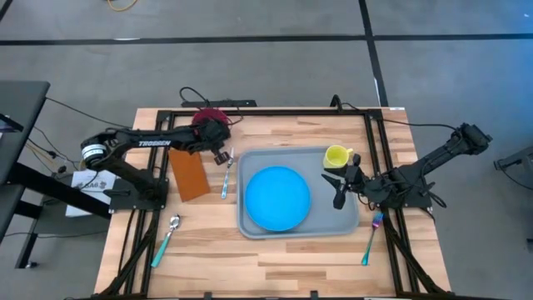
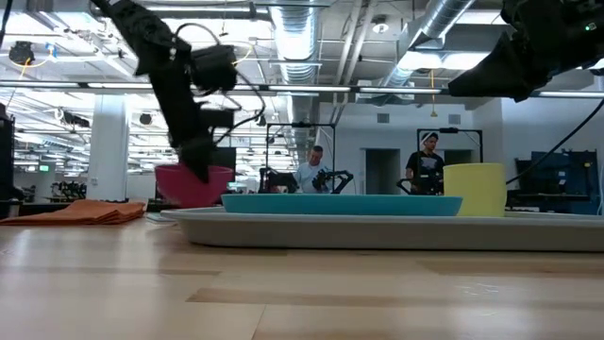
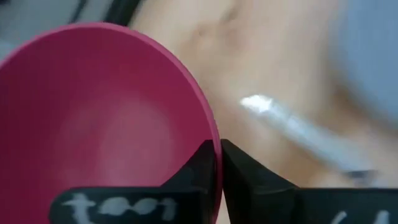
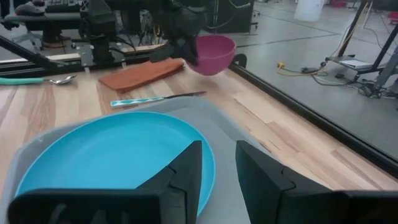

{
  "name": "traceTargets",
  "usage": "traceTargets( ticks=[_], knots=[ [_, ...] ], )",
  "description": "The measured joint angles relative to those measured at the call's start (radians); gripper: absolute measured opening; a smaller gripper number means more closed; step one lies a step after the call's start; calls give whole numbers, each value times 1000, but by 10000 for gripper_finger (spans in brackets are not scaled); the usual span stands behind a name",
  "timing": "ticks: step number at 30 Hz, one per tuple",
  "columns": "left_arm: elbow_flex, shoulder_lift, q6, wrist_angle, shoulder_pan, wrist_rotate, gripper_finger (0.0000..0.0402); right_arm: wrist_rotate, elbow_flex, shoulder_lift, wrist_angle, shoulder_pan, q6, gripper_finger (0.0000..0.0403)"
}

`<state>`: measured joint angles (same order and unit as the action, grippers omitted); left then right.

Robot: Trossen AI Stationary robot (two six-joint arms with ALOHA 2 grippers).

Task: Set up tray
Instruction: Put the red bowl on the blue plate

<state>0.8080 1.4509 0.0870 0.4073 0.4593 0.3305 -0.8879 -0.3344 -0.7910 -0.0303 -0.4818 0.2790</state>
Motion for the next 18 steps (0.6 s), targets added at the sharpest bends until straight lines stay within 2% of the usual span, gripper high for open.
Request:
traceTargets(
  ticks=[4, 8, 14, 18],
  knots=[
    [115, 0, -73, 103, -125, -55, 2, -1, 0, 0, -2, 0, -17, 93],
    [233, 0, -99, 105, -304, -177, 2, -2, 0, 0, -7, 0, -44, 93],
    [319, 36, -102, 44, -571, -126, 1, -3, 0, 0, -8, 0, -44, 93],
    [338, 118, -70, -30, -700, -126, 1, -2, -1, 0, -12, 0, -44, 93]
  ],
)
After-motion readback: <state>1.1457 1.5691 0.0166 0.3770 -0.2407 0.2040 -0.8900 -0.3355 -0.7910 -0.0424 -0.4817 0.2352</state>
